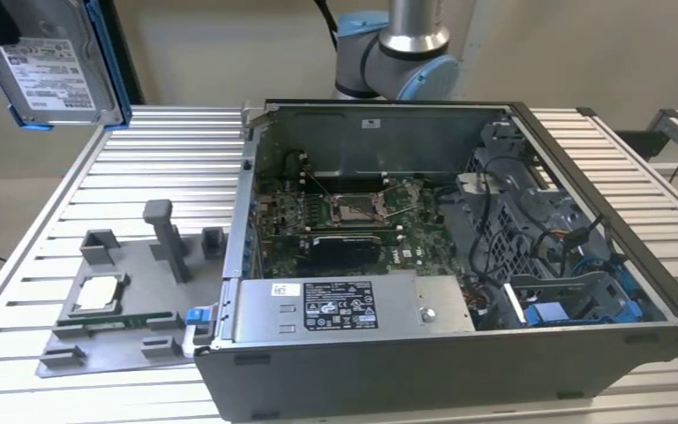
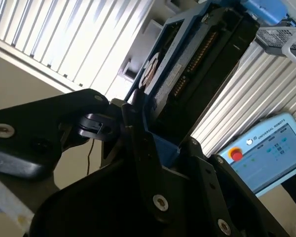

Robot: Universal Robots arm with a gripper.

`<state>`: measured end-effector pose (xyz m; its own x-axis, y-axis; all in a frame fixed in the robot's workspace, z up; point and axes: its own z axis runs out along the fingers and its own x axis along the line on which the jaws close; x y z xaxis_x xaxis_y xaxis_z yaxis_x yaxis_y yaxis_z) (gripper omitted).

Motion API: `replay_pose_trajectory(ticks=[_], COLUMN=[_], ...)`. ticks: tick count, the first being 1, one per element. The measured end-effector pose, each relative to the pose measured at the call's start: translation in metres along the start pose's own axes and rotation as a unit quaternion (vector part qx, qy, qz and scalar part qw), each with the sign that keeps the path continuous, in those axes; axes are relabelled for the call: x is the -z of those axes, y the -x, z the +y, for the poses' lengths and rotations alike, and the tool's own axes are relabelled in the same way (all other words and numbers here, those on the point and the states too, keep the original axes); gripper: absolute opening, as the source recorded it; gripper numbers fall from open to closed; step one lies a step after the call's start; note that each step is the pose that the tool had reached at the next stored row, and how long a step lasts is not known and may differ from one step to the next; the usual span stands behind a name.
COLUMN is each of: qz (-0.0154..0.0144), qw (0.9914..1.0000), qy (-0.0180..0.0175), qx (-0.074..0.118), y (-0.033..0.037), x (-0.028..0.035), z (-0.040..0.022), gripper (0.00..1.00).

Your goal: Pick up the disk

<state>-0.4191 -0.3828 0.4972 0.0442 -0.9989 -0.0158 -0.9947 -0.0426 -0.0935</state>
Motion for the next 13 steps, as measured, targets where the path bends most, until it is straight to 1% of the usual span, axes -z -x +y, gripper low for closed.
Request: replay_pose_trajectory(ticks=[2,3,13], qz=[0.0,0.0,-0.0001], qw=[1.0,1.0,1.0], qy=[-0.0001,0.0,0.0006], qx=[0.0,0.0,0.0], y=[-0.0001,-0.0001,-0.0022], x=[0.0,-0.0002,-0.0041], z=[-0.0005,-0.0031,-0.0485], gripper=[0.0,0.0,0.0])
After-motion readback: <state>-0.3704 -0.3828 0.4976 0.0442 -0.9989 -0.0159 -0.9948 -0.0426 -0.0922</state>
